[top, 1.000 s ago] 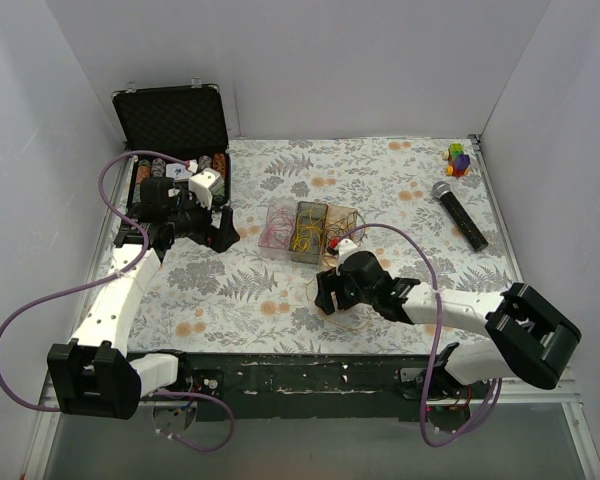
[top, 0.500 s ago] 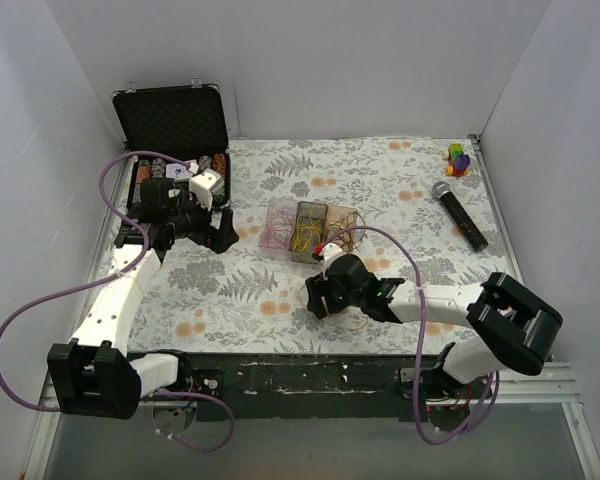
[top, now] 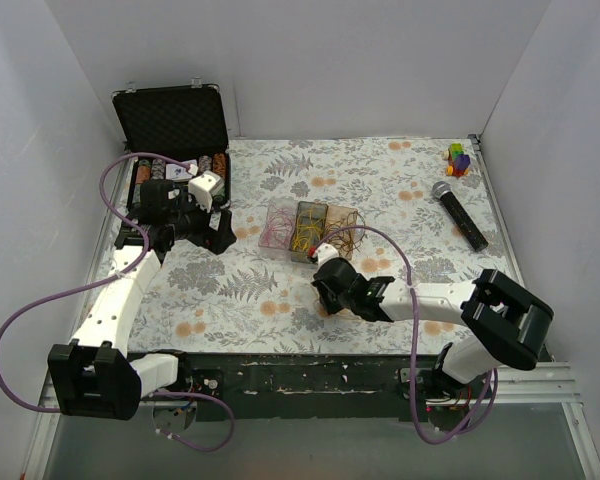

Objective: Untangle the cables
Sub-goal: Pick up the cable at the center of the board.

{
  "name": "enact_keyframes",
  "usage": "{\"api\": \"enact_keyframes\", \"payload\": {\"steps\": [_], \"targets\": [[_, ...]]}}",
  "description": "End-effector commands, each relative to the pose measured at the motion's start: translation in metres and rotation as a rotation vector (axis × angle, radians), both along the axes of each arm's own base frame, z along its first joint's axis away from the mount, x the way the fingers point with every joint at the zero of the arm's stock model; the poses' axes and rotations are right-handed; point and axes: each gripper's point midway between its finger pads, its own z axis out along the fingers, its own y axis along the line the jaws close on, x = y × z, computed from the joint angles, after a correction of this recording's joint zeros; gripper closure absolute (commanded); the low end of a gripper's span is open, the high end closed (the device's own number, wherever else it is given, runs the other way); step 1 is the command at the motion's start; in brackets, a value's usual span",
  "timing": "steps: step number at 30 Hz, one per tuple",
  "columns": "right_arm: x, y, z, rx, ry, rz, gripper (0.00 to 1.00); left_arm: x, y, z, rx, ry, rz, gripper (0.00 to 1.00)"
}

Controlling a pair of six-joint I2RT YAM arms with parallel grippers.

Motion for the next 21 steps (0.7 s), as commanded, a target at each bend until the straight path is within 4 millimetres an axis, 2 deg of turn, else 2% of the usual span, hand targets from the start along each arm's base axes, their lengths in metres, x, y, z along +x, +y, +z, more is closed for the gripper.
{"api": "enact_keyframes", "payload": {"steps": [1,3,7,9,13,16,18,21], "targets": [[0.002,0.005,0.028,-0.004,-0.018,0.013,0.99,0.002,0.003,0.008,0.003,-0.056,0.007,0.09],[0.009,0.015,0.056,0.032,-0.062,0.036,0.99,0.002,0.003,0.006,0.002,-0.051,0.006,0.11],[0.031,0.040,0.133,0.141,-0.201,0.062,0.99,0.003,0.004,0.005,0.003,-0.054,0.010,0.14],[0.046,0.052,0.178,0.189,-0.268,0.058,0.99,0.005,0.005,0.006,0.007,-0.060,0.013,0.14],[0.073,0.069,0.245,0.257,-0.389,0.047,0.99,0.006,0.007,0.006,0.011,-0.065,0.016,0.15],[0.099,0.074,0.282,0.296,-0.453,0.034,0.99,0.007,0.008,0.007,0.012,-0.073,0.017,0.16],[0.118,0.076,0.294,0.298,-0.478,0.024,0.99,0.008,0.010,0.007,0.014,-0.075,0.021,0.16],[0.148,0.078,0.298,0.330,-0.471,0.004,0.99,0.010,0.011,0.008,0.008,-0.078,0.025,0.17]]}}
